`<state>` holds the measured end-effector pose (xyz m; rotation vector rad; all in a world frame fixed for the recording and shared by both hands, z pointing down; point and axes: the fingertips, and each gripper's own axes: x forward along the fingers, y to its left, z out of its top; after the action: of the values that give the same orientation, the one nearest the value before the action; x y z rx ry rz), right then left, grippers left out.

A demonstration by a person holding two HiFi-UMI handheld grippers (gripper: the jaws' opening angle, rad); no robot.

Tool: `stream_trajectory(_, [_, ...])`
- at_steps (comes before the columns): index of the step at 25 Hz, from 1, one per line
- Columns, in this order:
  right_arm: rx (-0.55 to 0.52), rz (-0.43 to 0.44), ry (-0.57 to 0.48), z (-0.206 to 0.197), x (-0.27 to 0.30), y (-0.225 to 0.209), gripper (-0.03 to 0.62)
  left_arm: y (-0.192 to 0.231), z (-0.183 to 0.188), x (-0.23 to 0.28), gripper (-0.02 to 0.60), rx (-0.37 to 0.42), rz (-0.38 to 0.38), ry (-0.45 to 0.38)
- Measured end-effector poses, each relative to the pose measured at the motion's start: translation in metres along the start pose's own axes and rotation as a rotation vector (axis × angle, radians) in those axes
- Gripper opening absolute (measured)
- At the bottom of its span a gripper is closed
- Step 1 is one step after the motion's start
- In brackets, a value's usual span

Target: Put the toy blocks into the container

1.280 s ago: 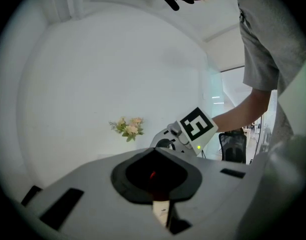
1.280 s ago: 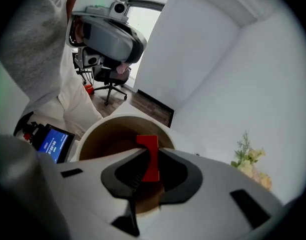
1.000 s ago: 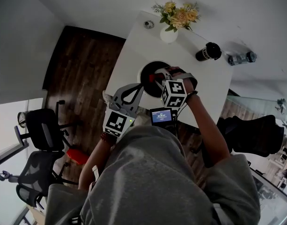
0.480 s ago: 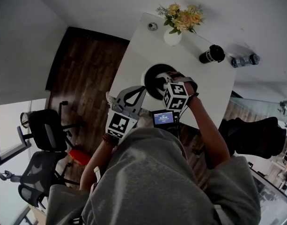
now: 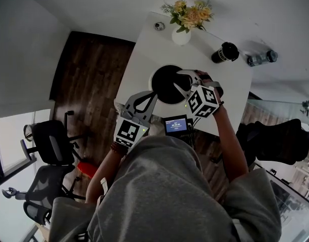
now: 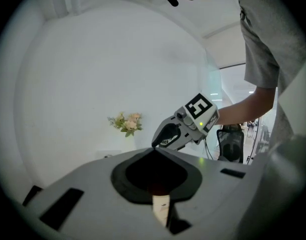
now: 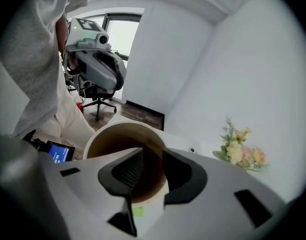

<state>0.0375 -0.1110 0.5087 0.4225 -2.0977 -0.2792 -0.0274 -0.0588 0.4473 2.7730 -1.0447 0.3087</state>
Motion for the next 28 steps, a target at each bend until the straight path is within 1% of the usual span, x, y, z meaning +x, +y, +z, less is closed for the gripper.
stream_trajectory(3, [0.047, -0.096, -0.045, -0.010, -0.019, -0.019, 0.121, -0.009, 0.000, 0.006, 0.006, 0.007, -0.021, 0.002])
stream_trajectory(8, [0.139, -0.256, -0.052, -0.044, -0.050, -0.048, 0.118, -0.026, 0.002, 0.016, 0.006, 0.019, -0.053, 0.004])
stream_trajectory(11, [0.175, -0.308, -0.022, -0.070, -0.062, -0.057, 0.117, -0.033, 0.002, 0.020, 0.006, 0.026, -0.064, 0.009])
stream_trajectory(13, [0.149, -0.324, 0.029, -0.090, -0.065, -0.056, 0.115, -0.037, 0.002, 0.023, 0.006, 0.030, -0.068, 0.013])
stream_trajectory(15, [0.133, -0.309, 0.070, -0.109, -0.062, -0.051, 0.115, -0.041, 0.001, 0.025, 0.006, 0.032, -0.069, 0.016])
stream_trajectory(18, [0.132, -0.260, 0.102, -0.129, -0.052, -0.038, 0.115, -0.045, 0.000, 0.028, 0.006, 0.036, -0.068, 0.024])
stream_trajectory(20, [0.109, -0.225, 0.131, -0.140, -0.041, -0.028, 0.115, -0.046, -0.001, 0.029, 0.006, 0.041, -0.066, 0.030])
stream_trajectory(23, [0.095, -0.157, 0.158, -0.154, -0.027, -0.012, 0.117, -0.047, -0.002, 0.031, 0.006, 0.043, -0.061, 0.035])
stream_trajectory(28, [0.115, -0.044, 0.175, -0.173, -0.004, 0.010, 0.123, -0.048, -0.003, 0.031, 0.006, 0.048, -0.057, 0.043])
